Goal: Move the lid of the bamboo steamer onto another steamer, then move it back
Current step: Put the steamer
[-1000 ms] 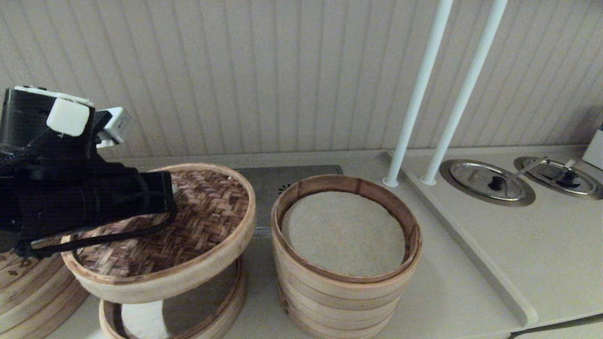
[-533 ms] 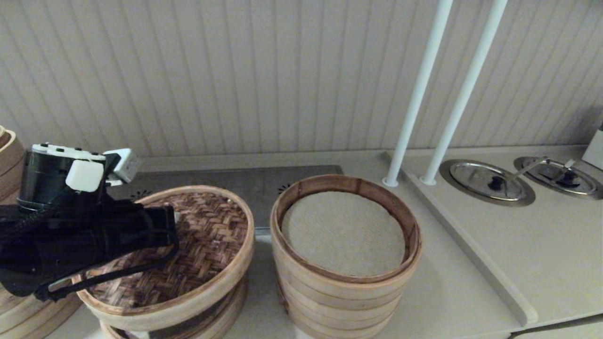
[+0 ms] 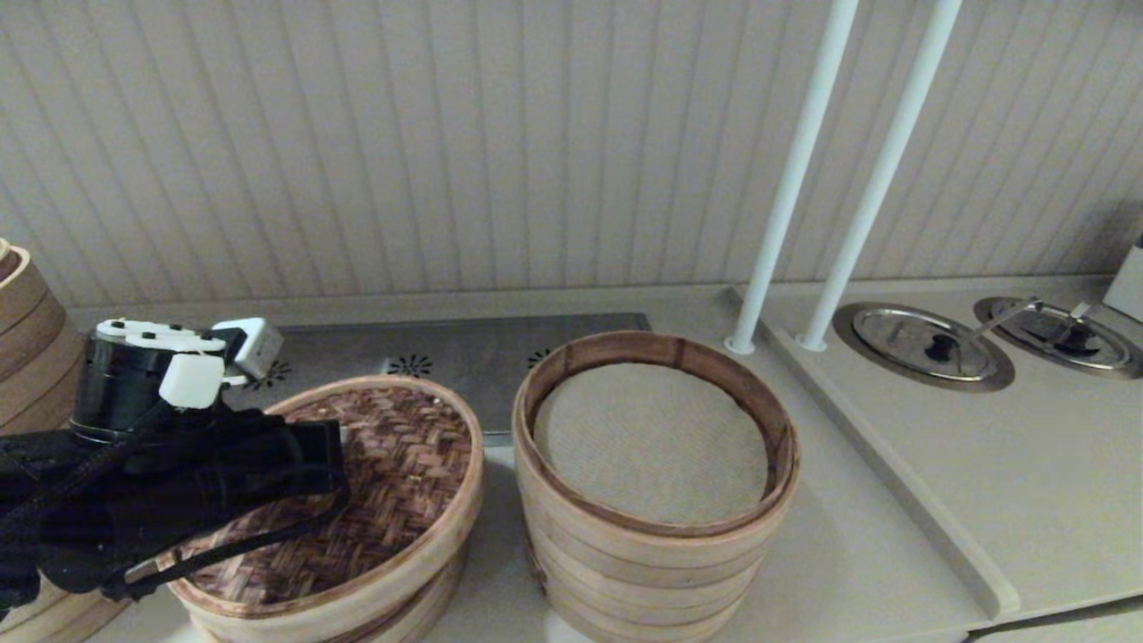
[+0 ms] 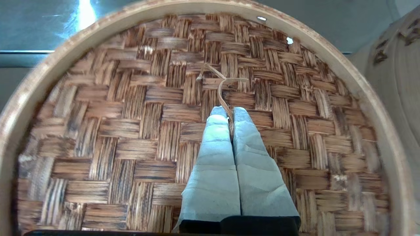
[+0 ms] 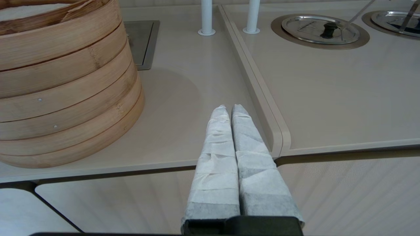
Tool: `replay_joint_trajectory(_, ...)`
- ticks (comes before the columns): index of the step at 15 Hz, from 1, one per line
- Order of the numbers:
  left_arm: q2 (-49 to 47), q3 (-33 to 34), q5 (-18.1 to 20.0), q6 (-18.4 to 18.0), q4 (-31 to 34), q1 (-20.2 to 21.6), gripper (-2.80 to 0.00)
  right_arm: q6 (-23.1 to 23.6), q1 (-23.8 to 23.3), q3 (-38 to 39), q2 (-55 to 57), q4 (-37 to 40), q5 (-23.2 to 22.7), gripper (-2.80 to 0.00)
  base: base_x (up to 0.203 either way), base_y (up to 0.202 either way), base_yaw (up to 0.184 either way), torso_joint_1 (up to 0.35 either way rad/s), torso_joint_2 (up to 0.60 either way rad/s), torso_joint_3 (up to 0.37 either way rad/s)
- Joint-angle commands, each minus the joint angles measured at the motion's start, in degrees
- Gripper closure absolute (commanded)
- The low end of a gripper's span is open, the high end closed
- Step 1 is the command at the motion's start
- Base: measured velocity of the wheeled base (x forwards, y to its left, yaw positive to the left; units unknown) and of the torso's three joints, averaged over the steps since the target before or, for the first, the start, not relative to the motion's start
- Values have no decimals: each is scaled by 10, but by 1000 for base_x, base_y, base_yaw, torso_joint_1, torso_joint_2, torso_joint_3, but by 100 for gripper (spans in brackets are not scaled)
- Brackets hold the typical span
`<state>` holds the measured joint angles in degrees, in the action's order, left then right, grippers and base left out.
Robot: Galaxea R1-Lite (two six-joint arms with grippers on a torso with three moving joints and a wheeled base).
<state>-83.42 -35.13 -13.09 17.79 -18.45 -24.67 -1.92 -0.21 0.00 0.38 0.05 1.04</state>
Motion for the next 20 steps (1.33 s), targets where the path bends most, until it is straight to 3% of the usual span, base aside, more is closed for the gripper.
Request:
replay_joint_trajectory(1, -18, 12, 4, 1, -15, 17, 0, 0, -1, 2, 1, 0, 0, 0, 0, 0, 0, 0, 0, 0)
replay_joint_trajectory(3, -18, 12, 20, 1, -16, 24, 0, 1, -1, 2, 1, 0, 0, 0, 0, 0, 0, 0, 0, 0)
replay_joint_trajectory(16, -34, -10, 27, -4, -15, 24, 0, 1, -1, 2, 1, 0, 0, 0, 0, 0, 0, 0, 0, 0)
replay_joint_trajectory(20, -25, -31, 22, -46, 10, 25, 0, 1, -1, 2, 1, 0, 0, 0, 0, 0, 0, 0, 0, 0)
